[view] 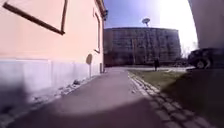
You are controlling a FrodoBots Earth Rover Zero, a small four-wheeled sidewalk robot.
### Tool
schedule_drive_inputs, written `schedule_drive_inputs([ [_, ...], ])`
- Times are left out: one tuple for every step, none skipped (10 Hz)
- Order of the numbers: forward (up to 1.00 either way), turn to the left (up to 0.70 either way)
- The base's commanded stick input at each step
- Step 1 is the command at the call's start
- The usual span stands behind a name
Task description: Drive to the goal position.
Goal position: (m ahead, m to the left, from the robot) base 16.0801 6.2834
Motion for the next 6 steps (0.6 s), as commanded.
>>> schedule_drive_inputs([
  [0.85,0.0],
  [0.85,0.0],
  [0.85,0.0],
  [0.85,0.0],
  [0.85,0.0],
  [0.85,0.0],
])
